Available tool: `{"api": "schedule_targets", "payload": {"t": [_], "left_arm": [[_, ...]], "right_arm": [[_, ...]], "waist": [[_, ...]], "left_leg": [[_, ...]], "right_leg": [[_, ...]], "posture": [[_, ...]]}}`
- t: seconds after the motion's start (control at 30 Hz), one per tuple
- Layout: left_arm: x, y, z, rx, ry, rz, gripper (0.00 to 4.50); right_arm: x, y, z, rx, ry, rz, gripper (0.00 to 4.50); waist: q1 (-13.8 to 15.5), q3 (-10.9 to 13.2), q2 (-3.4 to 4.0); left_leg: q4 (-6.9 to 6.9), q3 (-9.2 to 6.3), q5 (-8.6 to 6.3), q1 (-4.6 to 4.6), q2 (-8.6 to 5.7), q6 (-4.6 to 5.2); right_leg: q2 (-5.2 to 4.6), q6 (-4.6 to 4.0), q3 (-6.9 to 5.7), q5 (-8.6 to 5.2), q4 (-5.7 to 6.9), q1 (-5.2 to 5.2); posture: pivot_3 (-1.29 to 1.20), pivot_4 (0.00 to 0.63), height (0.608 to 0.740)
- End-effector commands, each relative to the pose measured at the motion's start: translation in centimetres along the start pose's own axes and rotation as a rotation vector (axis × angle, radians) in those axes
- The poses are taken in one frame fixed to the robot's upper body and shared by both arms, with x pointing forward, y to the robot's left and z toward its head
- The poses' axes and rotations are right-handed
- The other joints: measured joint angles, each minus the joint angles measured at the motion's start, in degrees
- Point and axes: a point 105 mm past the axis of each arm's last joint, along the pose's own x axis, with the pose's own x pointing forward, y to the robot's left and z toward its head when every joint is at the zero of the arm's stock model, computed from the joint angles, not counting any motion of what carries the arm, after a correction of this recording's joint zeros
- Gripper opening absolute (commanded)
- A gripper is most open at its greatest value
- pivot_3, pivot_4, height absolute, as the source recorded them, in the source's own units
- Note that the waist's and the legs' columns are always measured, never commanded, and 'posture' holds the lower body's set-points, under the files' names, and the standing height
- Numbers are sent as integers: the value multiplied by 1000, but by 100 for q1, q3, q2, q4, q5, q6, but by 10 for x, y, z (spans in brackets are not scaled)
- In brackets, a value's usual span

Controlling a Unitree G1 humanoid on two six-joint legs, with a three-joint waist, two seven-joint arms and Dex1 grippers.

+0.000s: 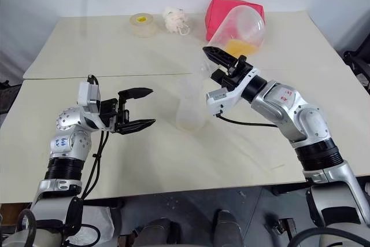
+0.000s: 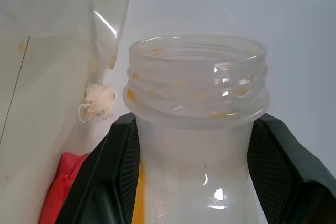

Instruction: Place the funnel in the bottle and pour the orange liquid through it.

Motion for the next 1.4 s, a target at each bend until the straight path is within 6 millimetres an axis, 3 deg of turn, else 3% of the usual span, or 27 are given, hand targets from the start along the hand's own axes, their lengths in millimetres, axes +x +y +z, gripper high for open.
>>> {"api": "schedule_targets", "payload": {"t": [0.03,1.4], "left_arm": [[2,4,11,46,-27,2,4500],[7,4,11,44,-45,10,4500]], "right_arm": [[2,-24,-2,-68,-12,-75,2447],[9,-22,3,-135,-79,-66,2447]], "waist": [[0,0,0],[1,0,0]], "left_leg": [[0,0,0,0,0,0],[-1,-2,0,0,3,0]], "right_leg": [[0,0,0,0,0,0],[0,0,-1,0,0,0]], "posture": [[0,150,740],[0,150,740]]}}
